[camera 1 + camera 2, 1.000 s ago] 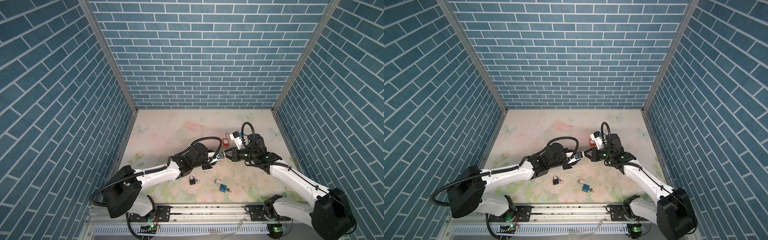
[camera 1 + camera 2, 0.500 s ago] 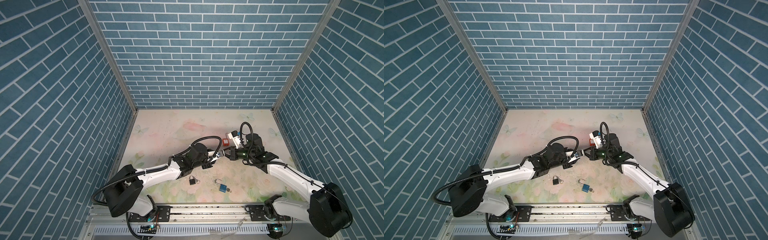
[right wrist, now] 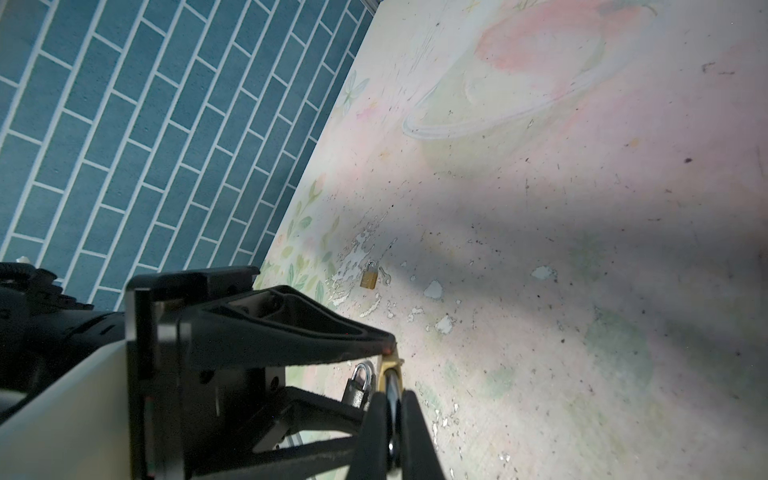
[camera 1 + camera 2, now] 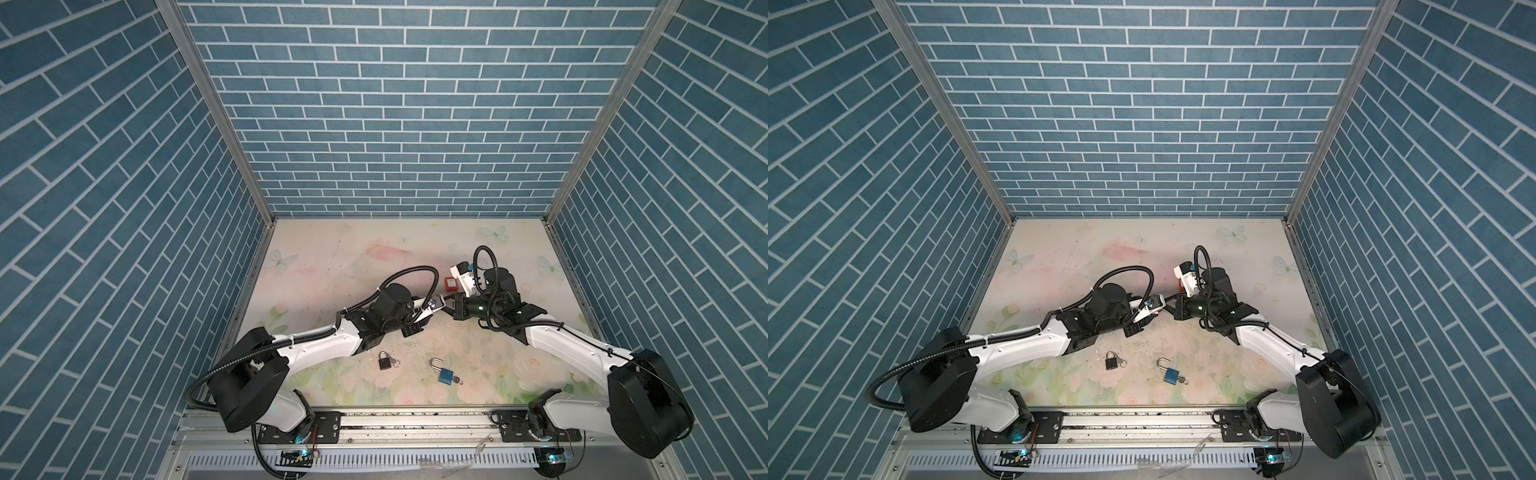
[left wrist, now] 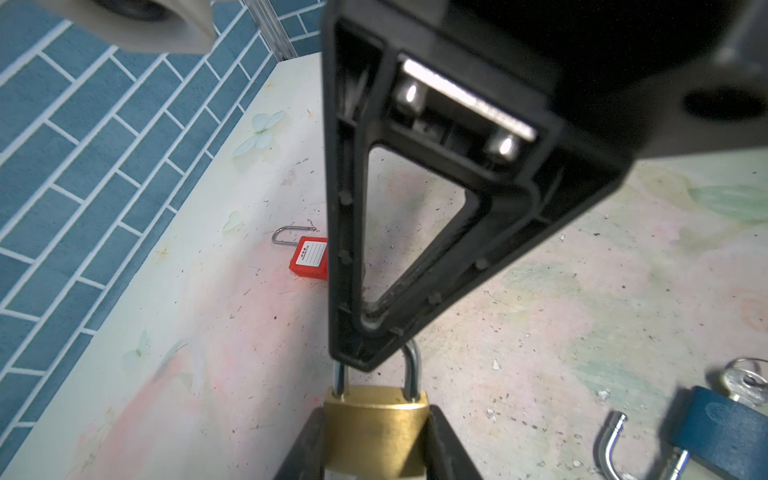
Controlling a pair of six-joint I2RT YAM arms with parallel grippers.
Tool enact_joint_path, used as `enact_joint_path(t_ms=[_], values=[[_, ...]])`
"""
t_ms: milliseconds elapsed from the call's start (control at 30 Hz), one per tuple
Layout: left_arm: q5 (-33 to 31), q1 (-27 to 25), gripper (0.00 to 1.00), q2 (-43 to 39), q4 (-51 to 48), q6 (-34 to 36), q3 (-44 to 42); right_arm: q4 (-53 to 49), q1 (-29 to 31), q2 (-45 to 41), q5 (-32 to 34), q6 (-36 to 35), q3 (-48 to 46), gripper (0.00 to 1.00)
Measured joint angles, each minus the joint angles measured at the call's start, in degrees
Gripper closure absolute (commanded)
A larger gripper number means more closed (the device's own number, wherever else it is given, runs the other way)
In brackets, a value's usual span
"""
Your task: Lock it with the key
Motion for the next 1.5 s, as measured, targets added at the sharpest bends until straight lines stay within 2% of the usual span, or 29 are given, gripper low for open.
enact_joint_path(t_ms=[300, 467, 667, 800, 867, 1033, 1233, 1367, 1500], values=[[1.4, 1.3, 0.96, 0.3, 0.0, -1.4, 0.0, 3.0, 0.6, 1.4, 1.2, 0.5, -0.3, 1.0], [0.8, 1.3, 0.97, 0.3, 1.3, -2.7, -0.2, -1.8, 1.2, 0.5, 2.9, -0.1, 3.1, 1.0], [-1.6, 0.6, 0.97, -4.9, 9.2, -8.5, -2.8, -13.7, 3.3, -2.8, 4.2, -2.1, 11.0, 0.66], [-3.3, -0.4, 0.97, -10.8, 14.3, -14.7, -6.0, -17.6, 4.0, -8.2, 4.4, -2.7, 15.1, 0.54], [-4.4, -0.8, 0.97, -12.9, 15.2, -18.6, -7.5, -17.3, 4.1, -12.4, 4.9, -2.6, 15.4, 0.5], [-7.1, -1.0, 0.99, -16.1, 15.5, -30.4, -10.8, -12.9, 4.2, -23.2, 6.9, -2.5, 12.6, 0.49], [-12.7, -0.7, 0.97, -20.9, 13.9, -48.6, -11.0, -4.4, 5.7, -31.7, 11.5, -2.5, 0.9, 0.52], [-14.9, 1.4, 0.97, -23.6, 13.5, -63.8, -11.3, 2.2, 10.5, -33.2, 18.8, -2.6, -8.7, 0.56], [-15.8, 4.5, 0.97, -26.1, 14.0, -79.3, -14.9, 8.5, 17.7, -29.1, 28.4, -2.7, -13.0, 0.57]])
